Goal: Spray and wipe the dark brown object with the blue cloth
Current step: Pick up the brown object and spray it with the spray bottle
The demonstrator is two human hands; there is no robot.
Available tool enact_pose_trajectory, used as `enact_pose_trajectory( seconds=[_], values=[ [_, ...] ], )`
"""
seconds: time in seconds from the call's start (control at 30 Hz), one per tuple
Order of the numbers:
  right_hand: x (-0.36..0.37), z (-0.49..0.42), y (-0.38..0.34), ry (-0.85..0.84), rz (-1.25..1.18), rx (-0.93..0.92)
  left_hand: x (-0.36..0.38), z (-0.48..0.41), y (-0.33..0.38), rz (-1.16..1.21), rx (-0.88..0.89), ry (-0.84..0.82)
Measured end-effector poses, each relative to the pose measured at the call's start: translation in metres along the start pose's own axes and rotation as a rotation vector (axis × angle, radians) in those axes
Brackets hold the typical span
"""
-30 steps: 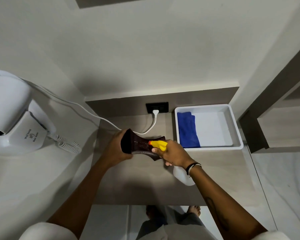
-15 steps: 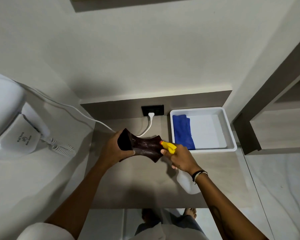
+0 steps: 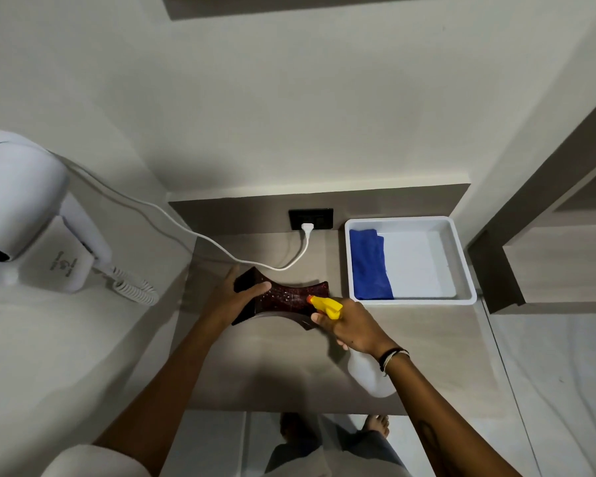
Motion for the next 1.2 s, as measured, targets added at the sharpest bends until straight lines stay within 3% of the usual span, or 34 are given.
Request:
enact_pose_trajectory(
  seconds=[0.27,0.4,0.5,0.73,0.9,1.2],
  values=[
    [0.001,0.002,0.006,0.001,0.015,0.013,0.01,0.019,0.003,-0.467,0.193,-0.014],
    [0.002,0.0,0.007,0.004,0.006,0.015,0.016,0.025,0.014,-0.687,0.389,0.234],
    [0.004,-0.001,0.008,0.014,-0.001,0.004,0.023,0.03,0.021,-0.677,0.533,0.295],
    [0.001,-0.008,-0.008,0.085,-0.081,-0.095,0.028,0.032,0.028,-0.638,0.505,0.229],
    [-0.001,-0.016,-0.016,0.037,0.089,-0.132,0.025,0.027,0.027,-0.688,0.527,0.246],
    [-0.01,-0.003,0.028,0.005,0.346,0.224,0.019,0.02,0.021,-0.712,0.514,0.183]
  ],
)
Point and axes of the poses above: each hand's wrist, its own z-axis away from the middle knuckle, its own x-axis out of the palm, y = z × x, the point moved 4 cm from there along -z, towards the middle knuckle, and after that the axes turned 13 degrees about -x, right-handed, at the moved point
